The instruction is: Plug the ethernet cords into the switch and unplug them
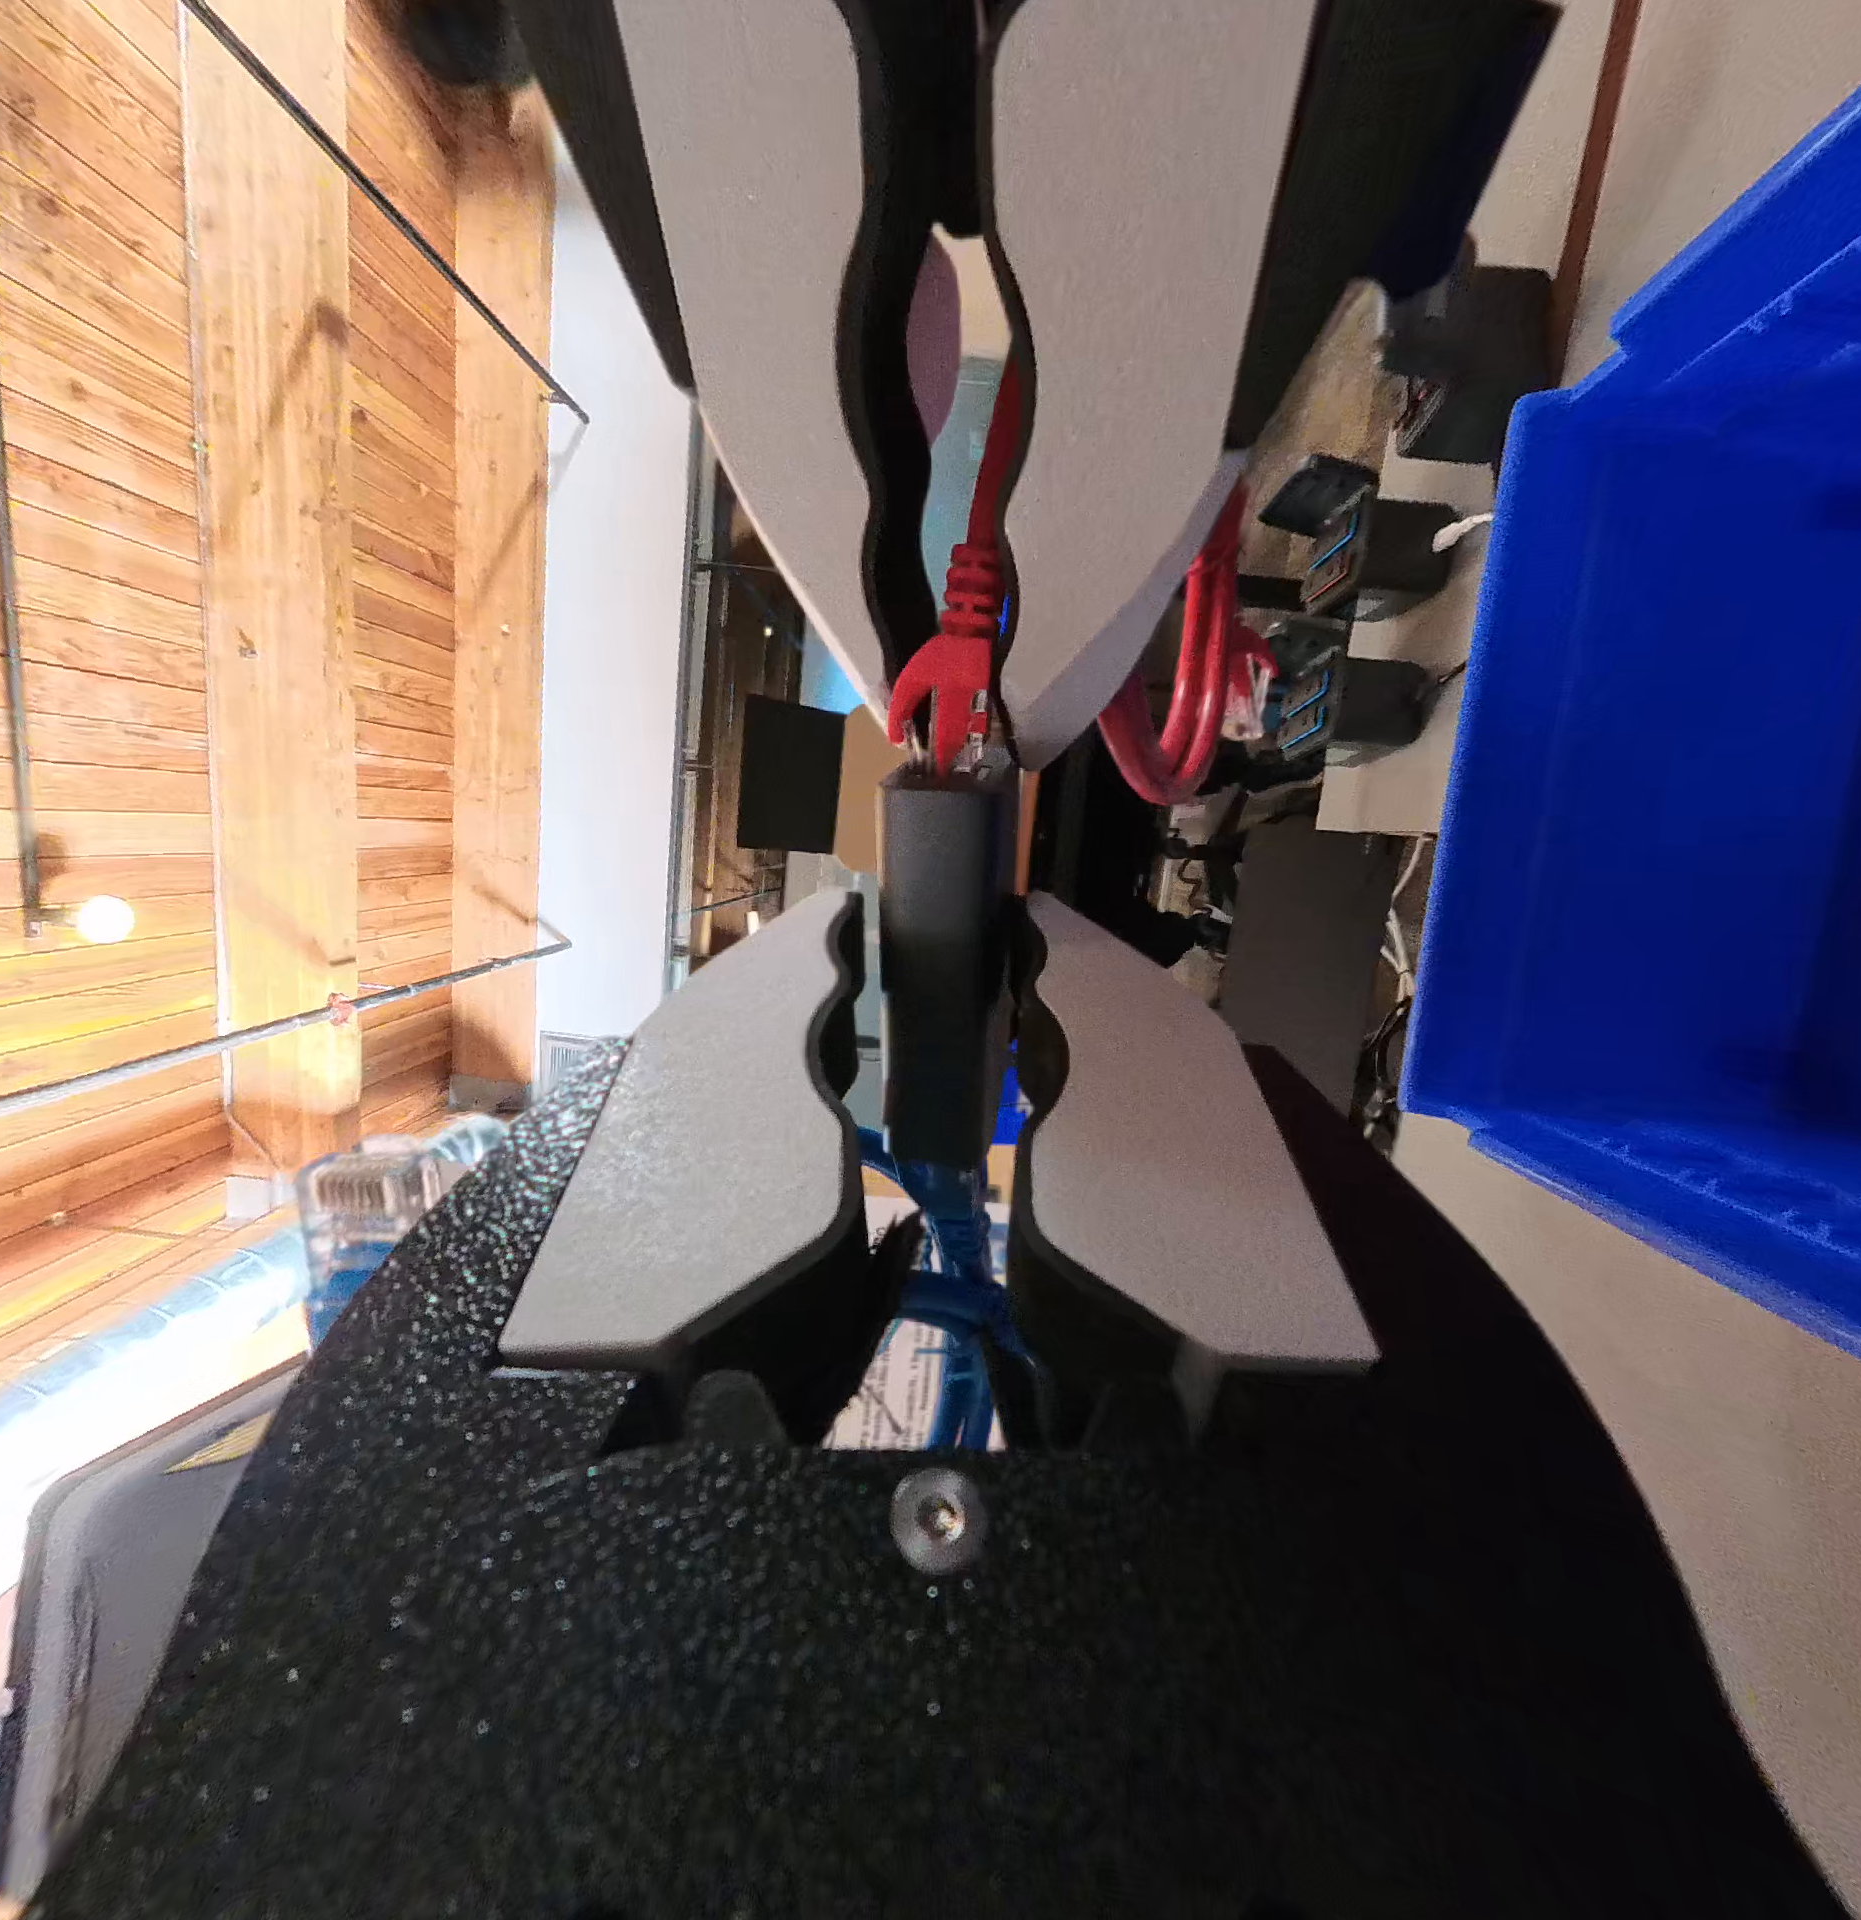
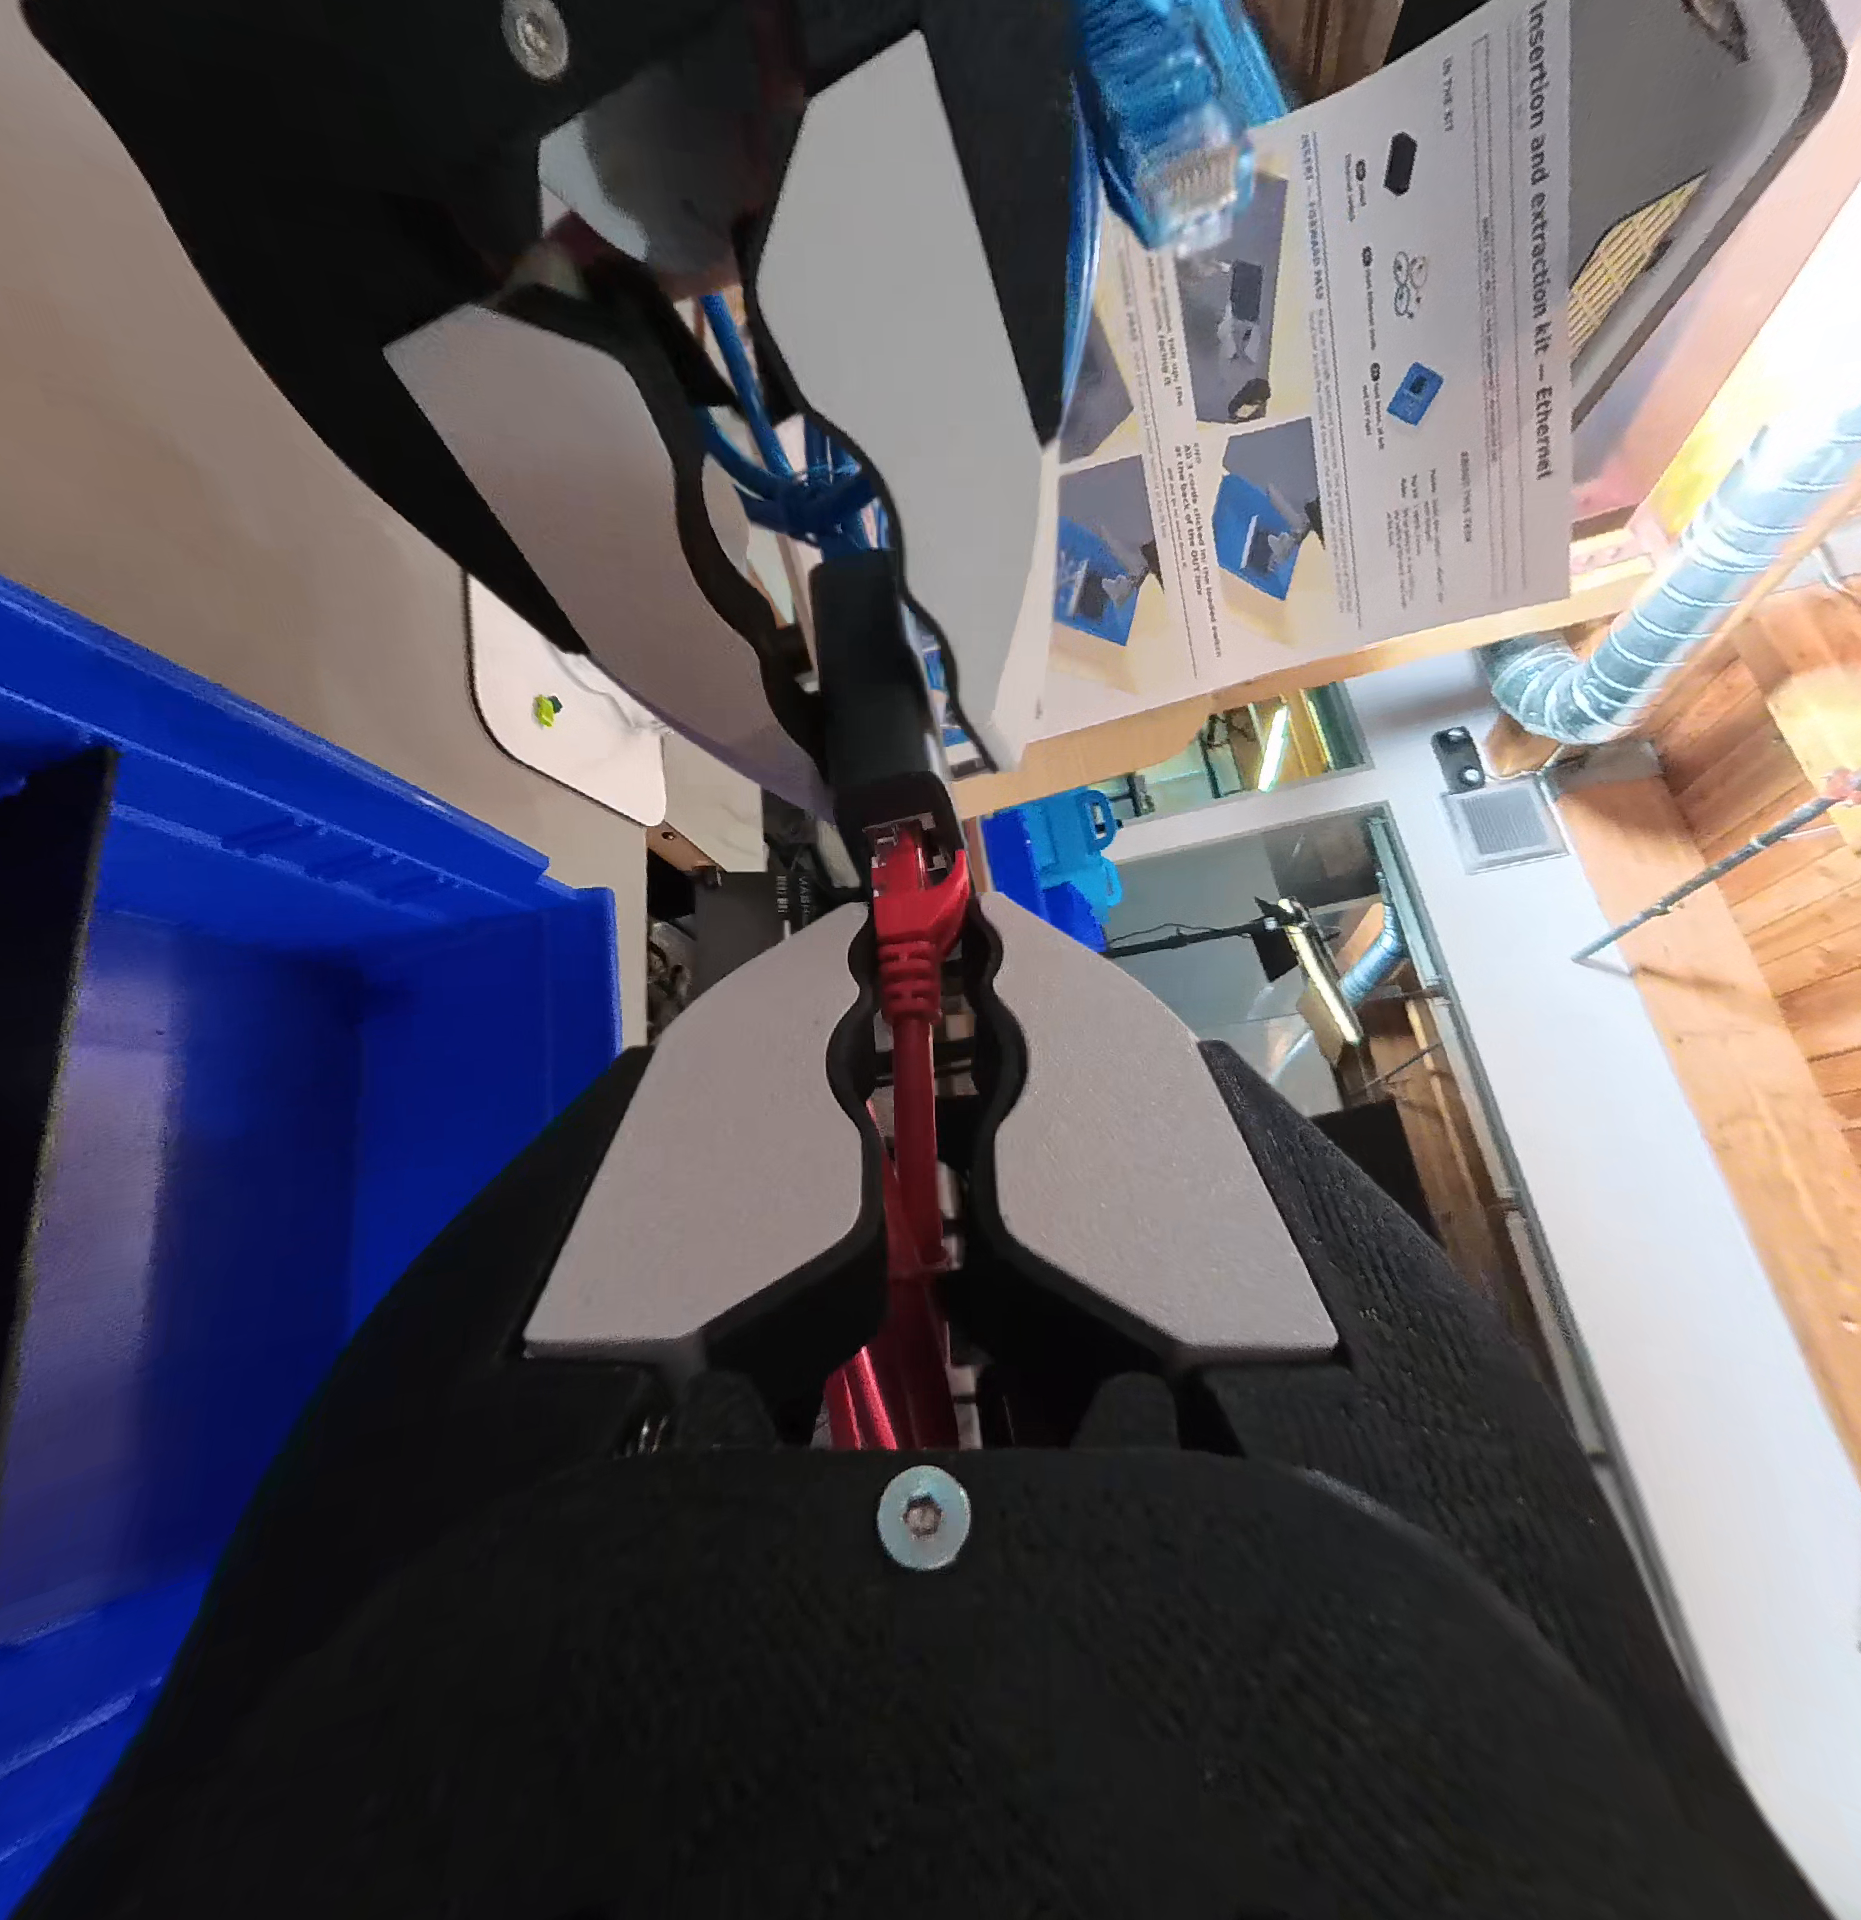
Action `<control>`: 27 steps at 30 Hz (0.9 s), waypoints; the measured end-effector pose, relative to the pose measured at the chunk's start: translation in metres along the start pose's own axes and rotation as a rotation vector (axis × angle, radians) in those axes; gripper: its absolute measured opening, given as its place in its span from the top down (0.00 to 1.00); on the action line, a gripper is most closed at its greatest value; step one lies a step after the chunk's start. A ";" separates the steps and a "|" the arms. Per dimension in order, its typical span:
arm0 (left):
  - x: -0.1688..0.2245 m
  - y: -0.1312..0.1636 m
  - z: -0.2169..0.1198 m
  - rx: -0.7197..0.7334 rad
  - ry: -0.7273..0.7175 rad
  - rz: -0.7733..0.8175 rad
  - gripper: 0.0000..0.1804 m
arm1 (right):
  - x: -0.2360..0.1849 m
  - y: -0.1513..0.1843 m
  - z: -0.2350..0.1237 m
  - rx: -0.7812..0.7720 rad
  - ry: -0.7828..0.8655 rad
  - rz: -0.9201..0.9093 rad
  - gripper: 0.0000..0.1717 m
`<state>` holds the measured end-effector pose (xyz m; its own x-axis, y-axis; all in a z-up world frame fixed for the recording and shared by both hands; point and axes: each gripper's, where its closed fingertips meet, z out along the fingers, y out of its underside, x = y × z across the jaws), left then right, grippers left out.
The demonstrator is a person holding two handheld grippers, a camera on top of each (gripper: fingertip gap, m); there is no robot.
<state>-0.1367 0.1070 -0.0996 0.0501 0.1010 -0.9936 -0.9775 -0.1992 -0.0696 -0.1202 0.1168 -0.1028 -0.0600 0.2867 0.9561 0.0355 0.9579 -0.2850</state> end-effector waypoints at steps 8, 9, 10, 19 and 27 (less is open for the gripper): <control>0.017 0.005 -0.003 -0.027 0.153 -0.072 0.89 | -0.009 -0.011 -0.005 0.083 -0.026 -0.050 0.88; 0.021 0.008 -0.003 -0.038 0.185 -0.092 0.89 | -0.010 -0.017 -0.007 0.116 -0.034 -0.039 0.87; 0.024 0.009 -0.003 -0.041 0.211 -0.111 0.89 | -0.012 -0.020 -0.009 0.127 -0.055 -0.025 0.88; 0.041 0.005 -0.011 -0.026 0.375 -0.166 0.89 | -0.033 -0.009 -0.007 0.058 -0.212 0.023 0.92; 0.046 0.007 -0.016 -0.025 0.428 -0.173 0.89 | -0.039 -0.012 -0.005 0.036 -0.199 -0.023 0.92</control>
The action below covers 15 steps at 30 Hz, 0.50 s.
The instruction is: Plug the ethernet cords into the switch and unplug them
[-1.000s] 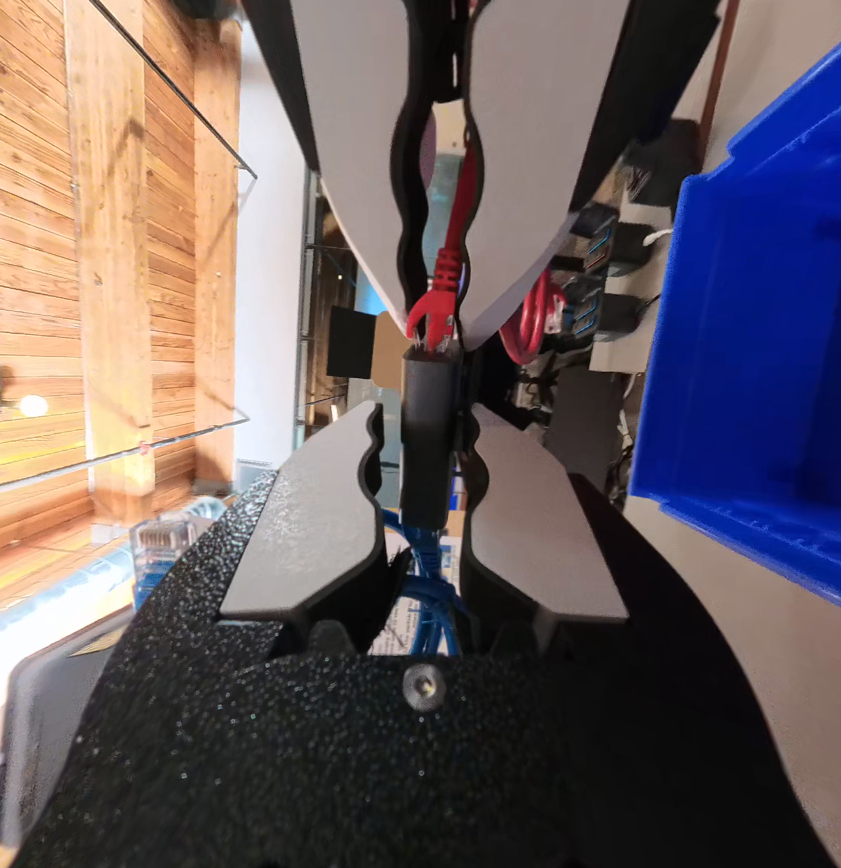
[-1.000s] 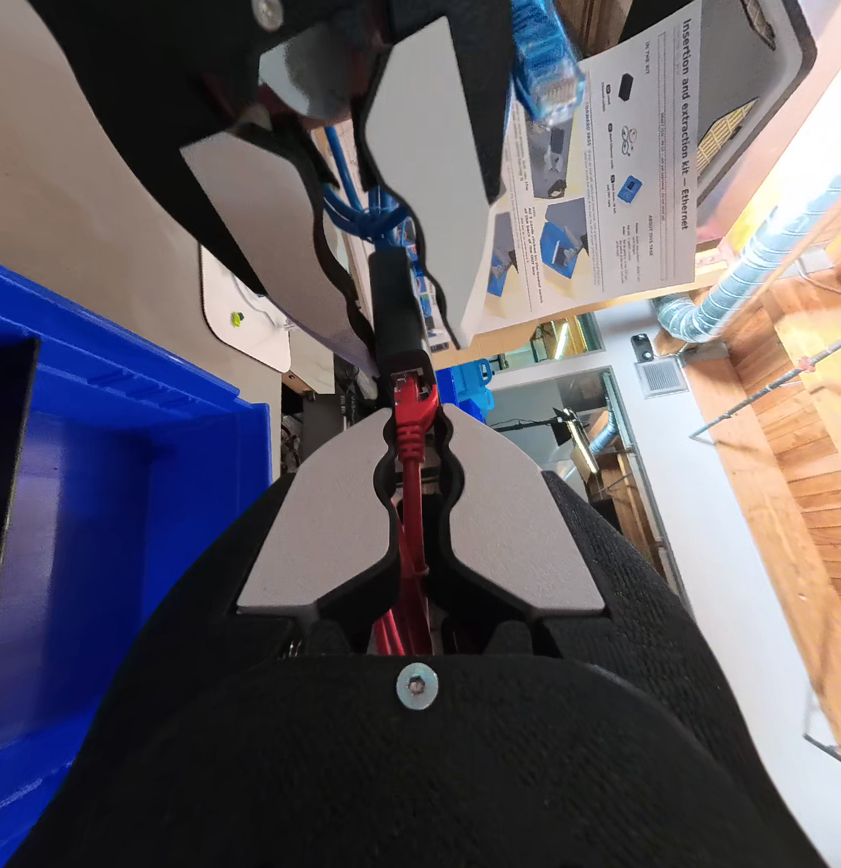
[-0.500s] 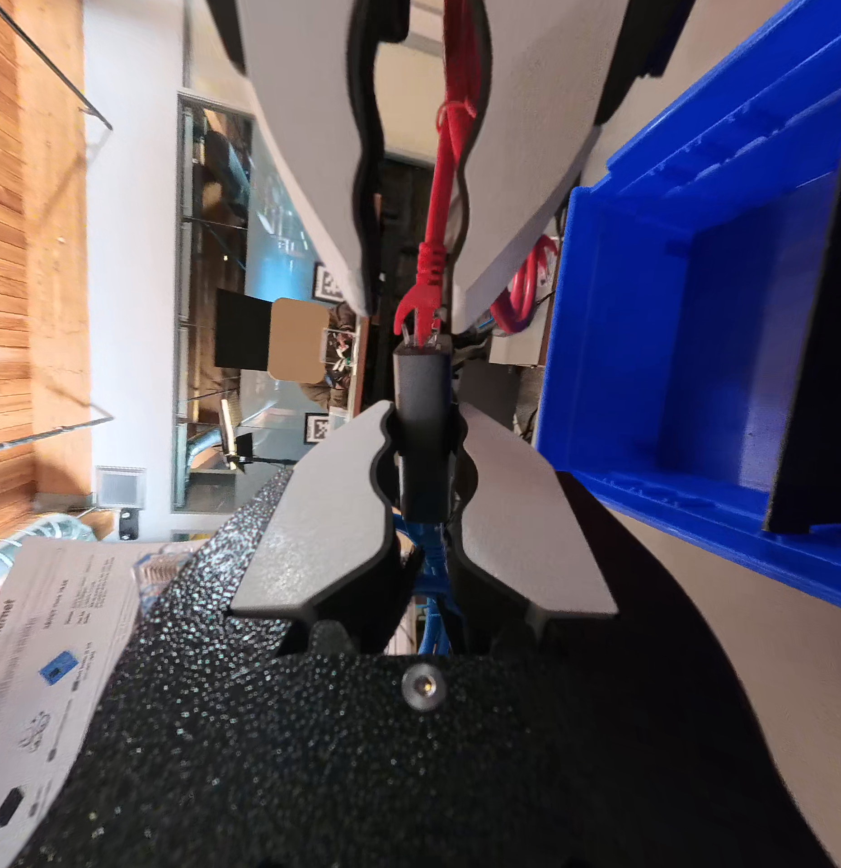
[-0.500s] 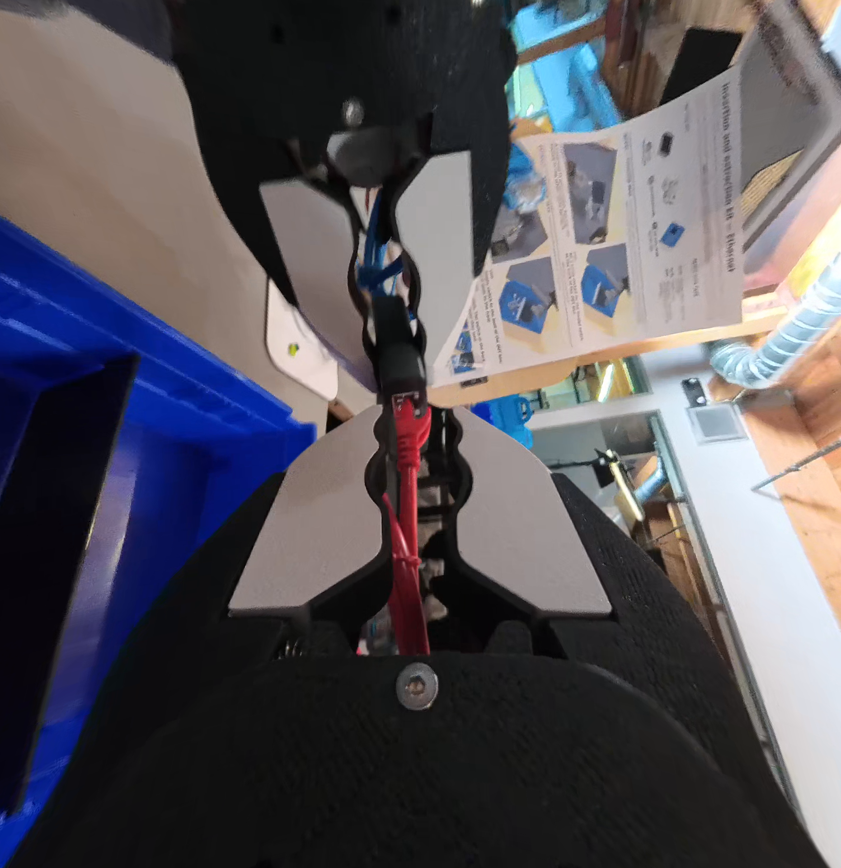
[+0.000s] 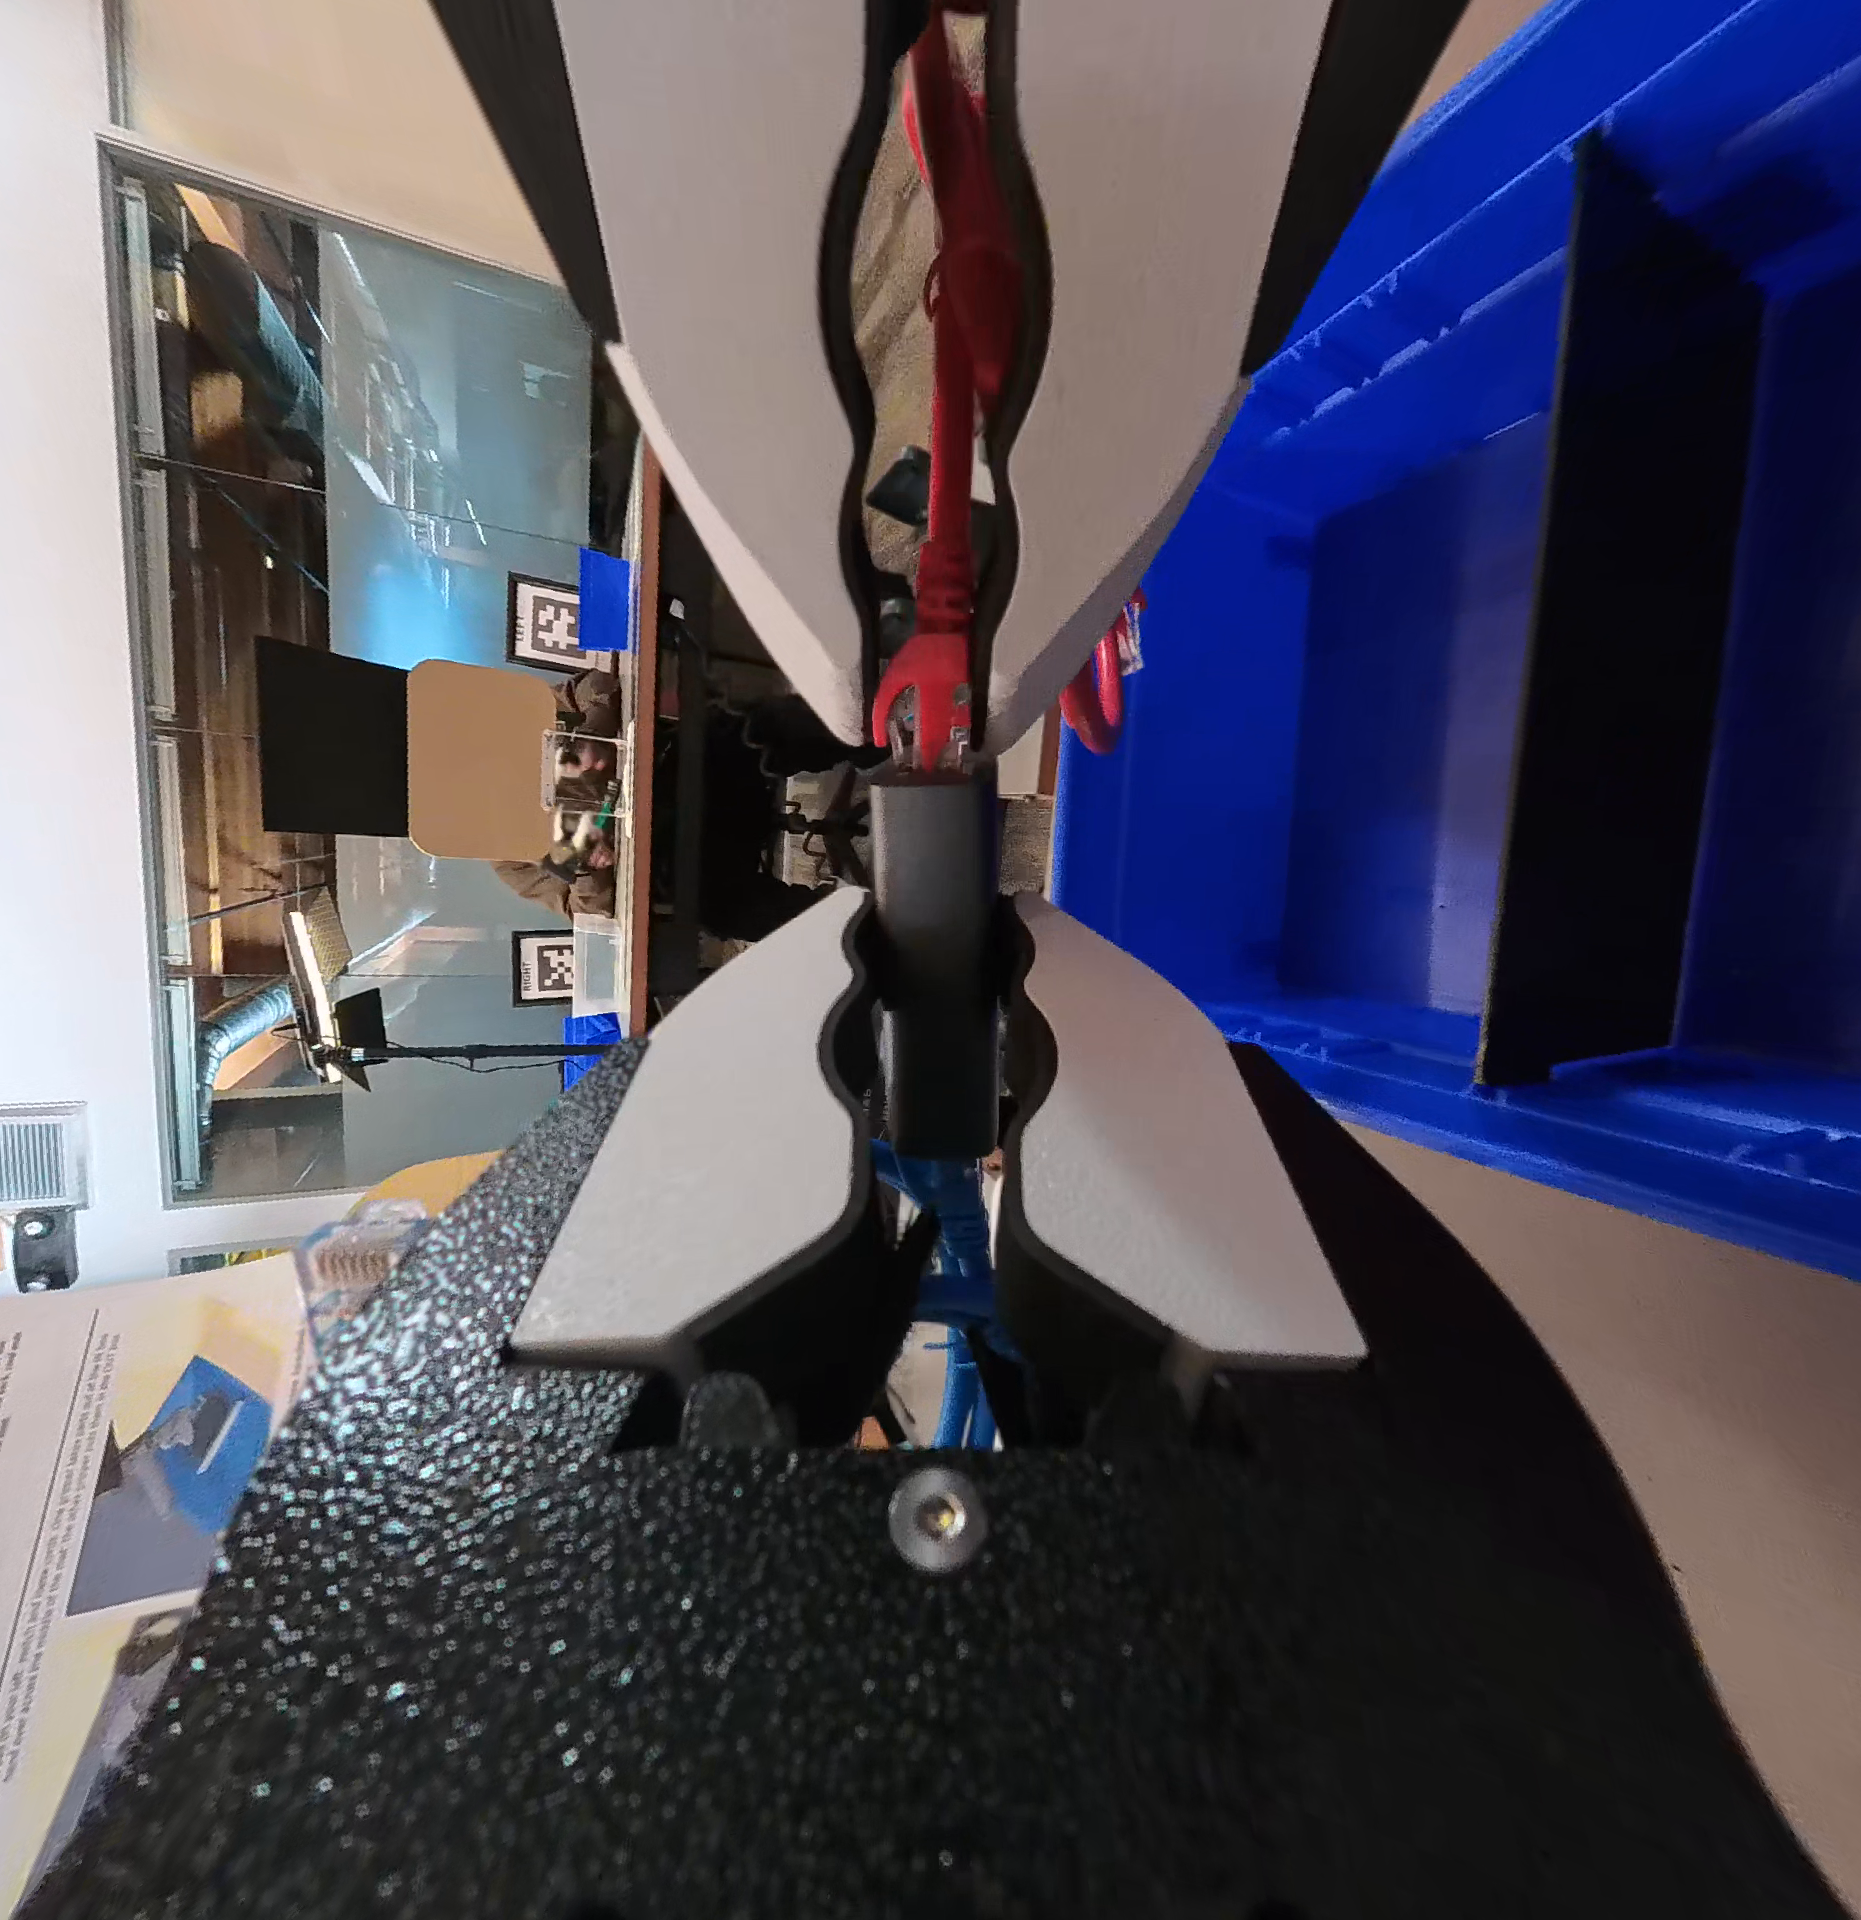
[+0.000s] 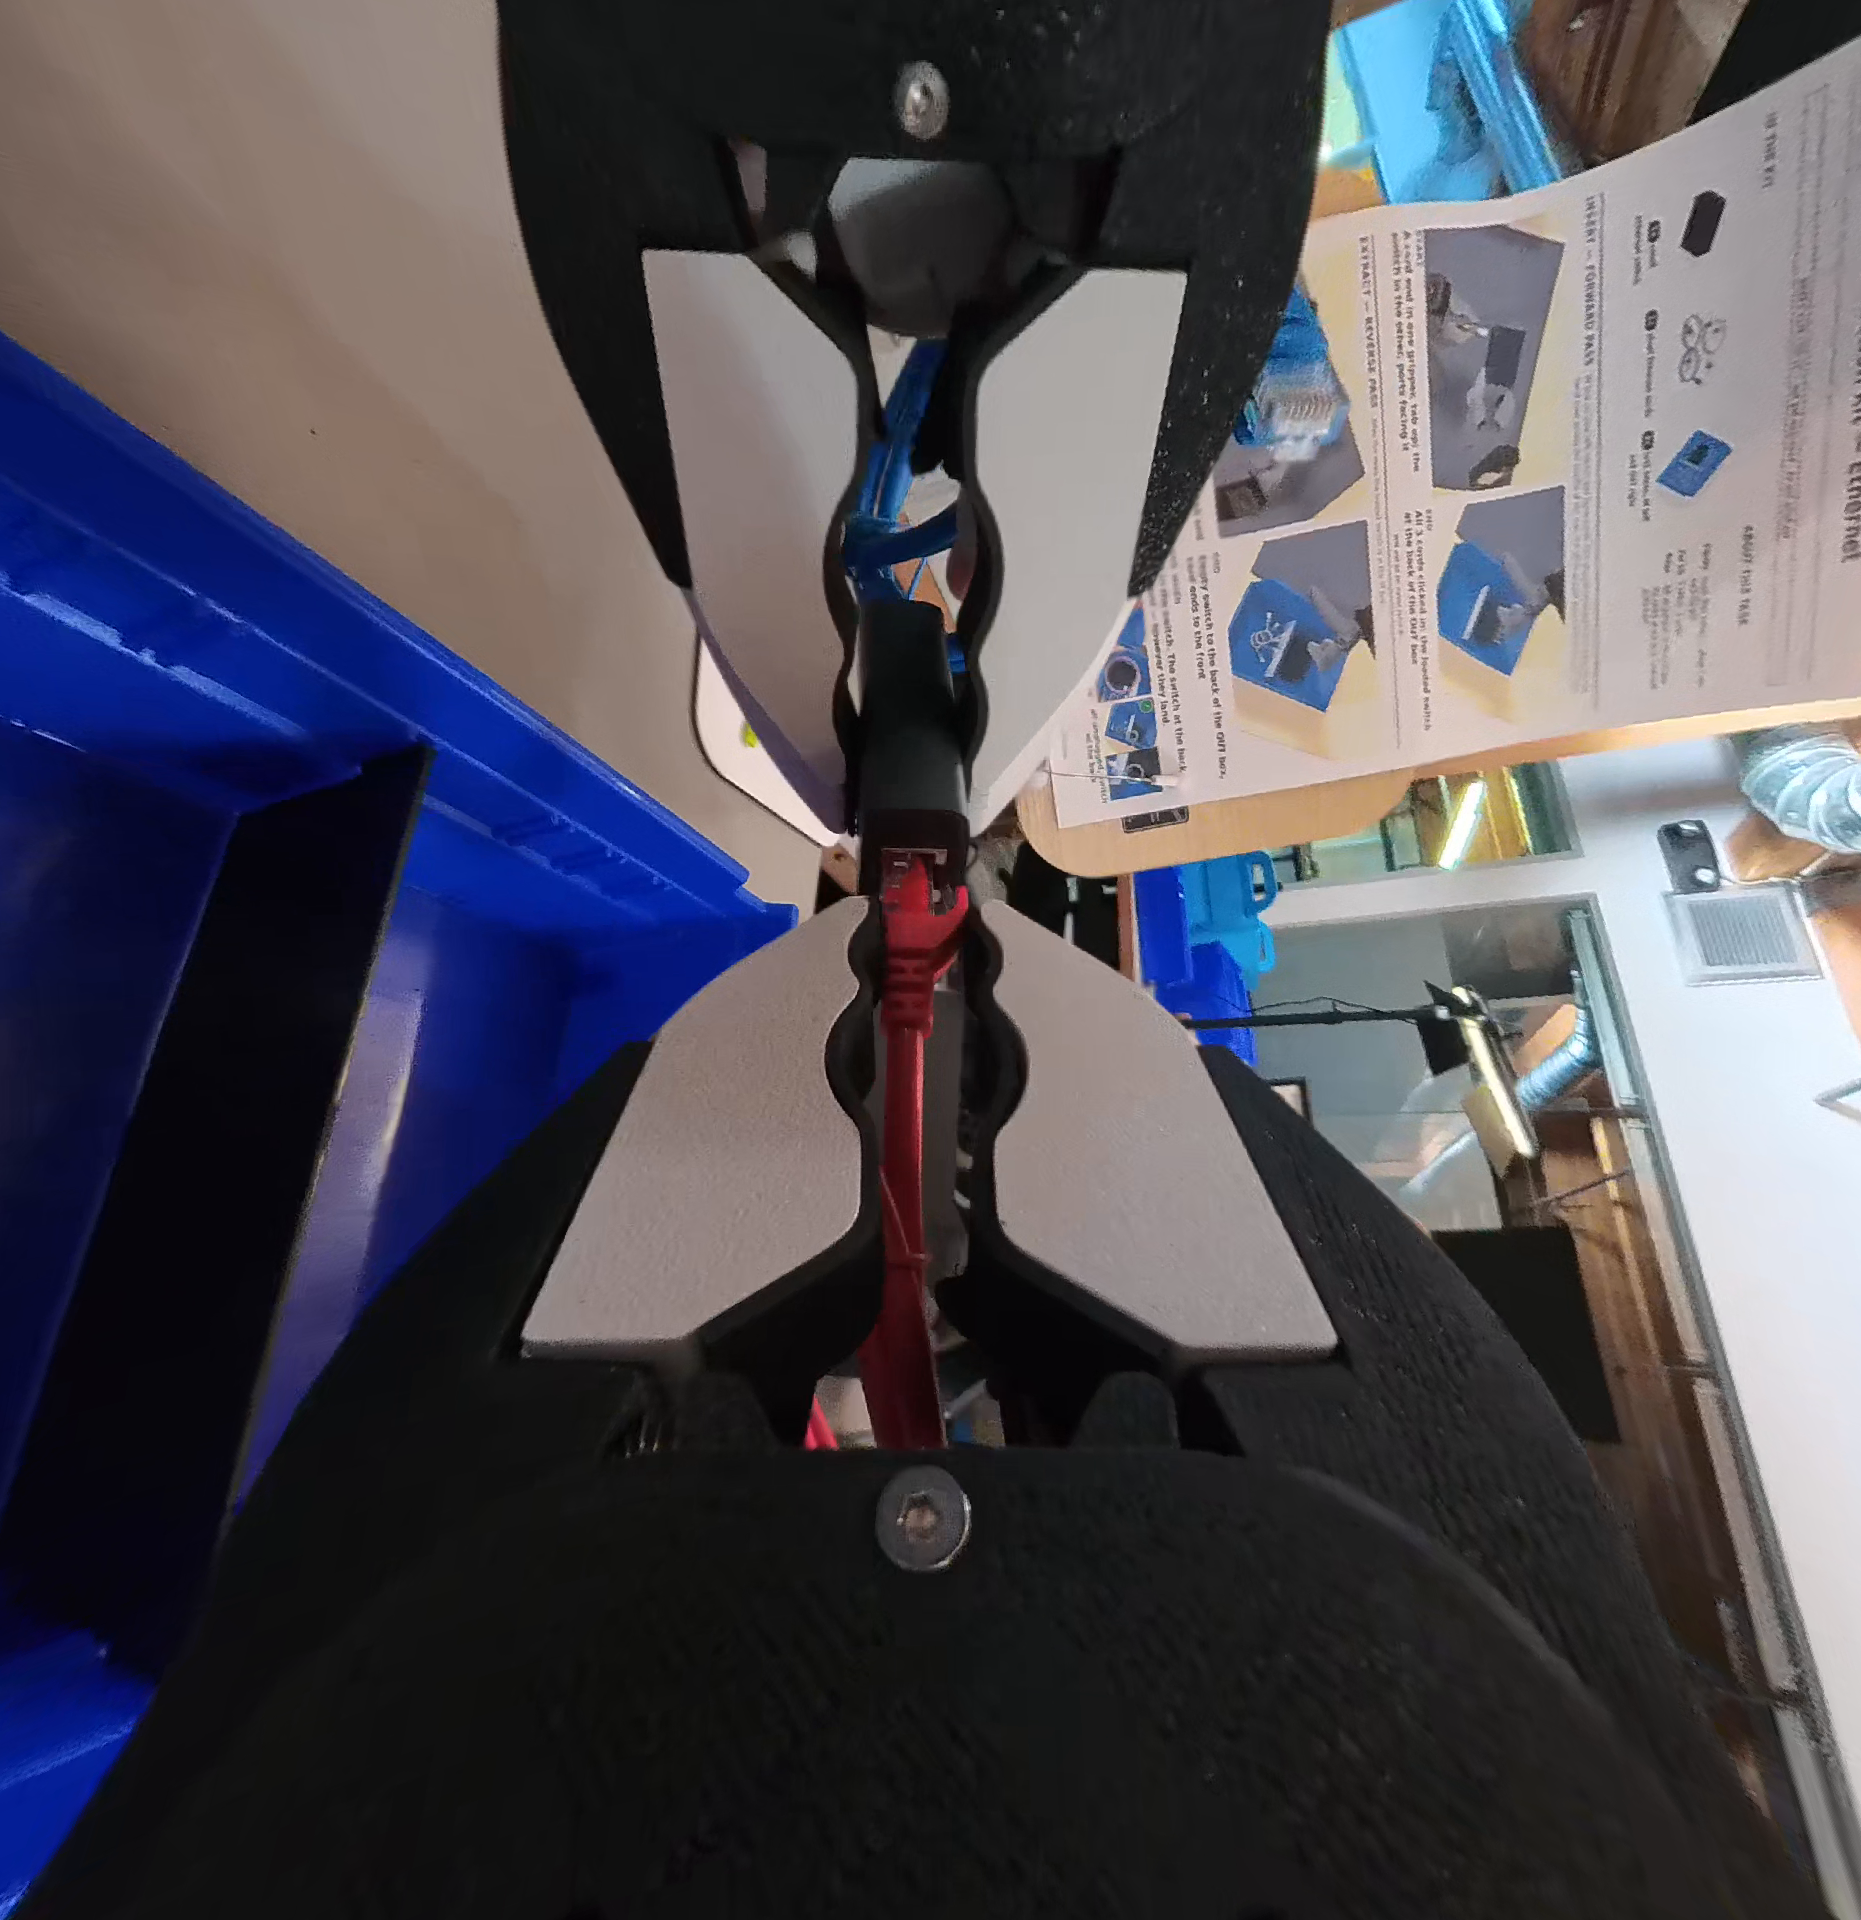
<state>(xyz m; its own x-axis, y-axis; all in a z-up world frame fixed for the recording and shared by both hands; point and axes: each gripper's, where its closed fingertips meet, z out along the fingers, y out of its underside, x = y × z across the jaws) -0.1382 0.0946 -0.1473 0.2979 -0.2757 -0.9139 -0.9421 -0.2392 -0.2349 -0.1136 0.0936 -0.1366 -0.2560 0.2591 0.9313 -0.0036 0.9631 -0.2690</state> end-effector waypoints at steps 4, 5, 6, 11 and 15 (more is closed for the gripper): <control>0.004 0.005 0.000 -0.006 0.023 0.007 0.89 | -0.004 -0.001 0.005 -0.021 0.000 -0.066 0.92; 0.004 0.006 0.001 -0.004 0.024 0.010 0.89 | -0.005 -0.001 0.005 -0.025 -0.016 -0.089 0.92; 0.004 0.006 0.001 0.006 0.022 0.009 0.89 | -0.005 -0.002 0.005 -0.027 -0.036 -0.110 0.93; 0.001 0.000 -0.002 0.060 0.005 0.016 0.89 | -0.002 -0.007 -0.002 -0.042 -0.150 -0.223 0.92; -0.002 -0.008 -0.008 0.122 -0.009 0.002 0.89 | 0.003 -0.013 -0.010 -0.001 -0.232 -0.237 0.92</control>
<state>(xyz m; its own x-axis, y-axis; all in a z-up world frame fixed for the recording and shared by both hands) -0.1300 0.0897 -0.1409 0.2949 -0.2672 -0.9174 -0.9547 -0.1230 -0.2711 -0.1043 0.0829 -0.1282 -0.4614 0.0048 0.8872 -0.0885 0.9947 -0.0514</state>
